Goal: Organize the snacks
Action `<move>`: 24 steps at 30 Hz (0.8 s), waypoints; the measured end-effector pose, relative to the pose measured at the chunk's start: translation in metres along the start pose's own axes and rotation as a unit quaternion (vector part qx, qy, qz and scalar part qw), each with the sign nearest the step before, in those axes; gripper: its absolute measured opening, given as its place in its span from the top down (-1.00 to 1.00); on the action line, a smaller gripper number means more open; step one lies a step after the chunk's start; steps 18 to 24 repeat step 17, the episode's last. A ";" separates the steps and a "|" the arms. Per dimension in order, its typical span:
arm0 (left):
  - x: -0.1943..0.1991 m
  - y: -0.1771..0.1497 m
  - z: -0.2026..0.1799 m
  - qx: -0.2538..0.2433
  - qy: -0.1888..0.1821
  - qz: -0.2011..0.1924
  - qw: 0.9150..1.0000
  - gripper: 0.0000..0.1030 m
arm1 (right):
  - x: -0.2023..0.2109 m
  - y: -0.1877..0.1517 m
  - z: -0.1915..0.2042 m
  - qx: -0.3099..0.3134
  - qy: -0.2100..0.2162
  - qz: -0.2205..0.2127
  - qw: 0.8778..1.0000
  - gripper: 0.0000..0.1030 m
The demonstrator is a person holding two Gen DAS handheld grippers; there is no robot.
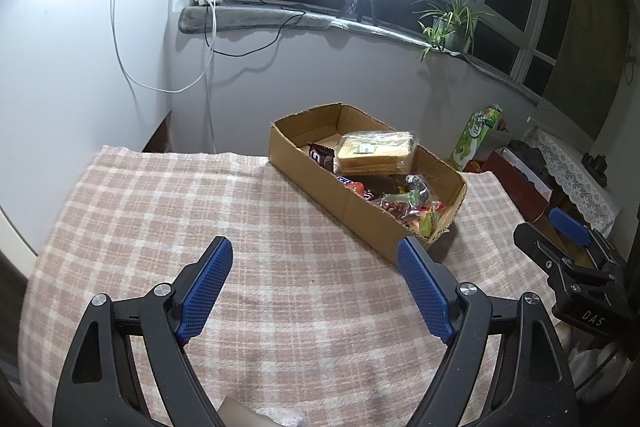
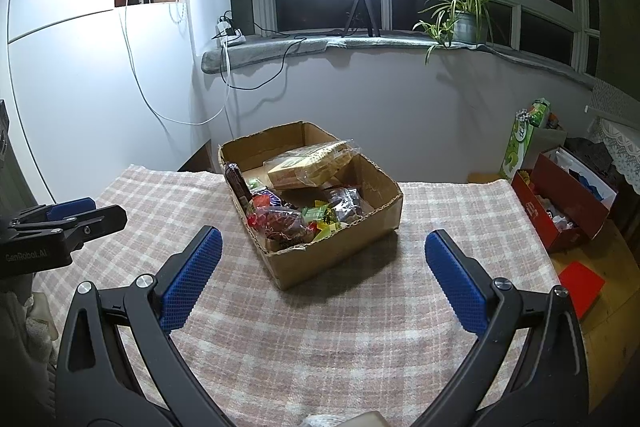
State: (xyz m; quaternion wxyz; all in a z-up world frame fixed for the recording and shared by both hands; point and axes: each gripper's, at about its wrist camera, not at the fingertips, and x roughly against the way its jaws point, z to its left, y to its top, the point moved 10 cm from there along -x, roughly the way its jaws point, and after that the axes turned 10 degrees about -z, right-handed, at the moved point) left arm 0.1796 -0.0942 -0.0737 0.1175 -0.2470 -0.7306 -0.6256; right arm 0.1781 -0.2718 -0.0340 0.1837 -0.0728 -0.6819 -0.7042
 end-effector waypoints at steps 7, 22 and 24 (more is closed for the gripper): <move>-0.001 -0.002 0.001 0.001 0.001 0.003 1.000 -0.65 | 0.000 -0.002 -0.001 0.000 -0.001 0.002 1.000 -1.00; 0.001 -0.002 -0.002 -0.005 -0.005 -0.006 1.000 -0.65 | 0.000 -0.007 -0.001 0.000 -0.002 0.005 1.000 -1.00; 0.001 -0.002 -0.002 -0.005 -0.005 -0.006 1.000 -0.65 | 0.000 -0.007 -0.001 0.000 -0.002 0.005 1.000 -1.00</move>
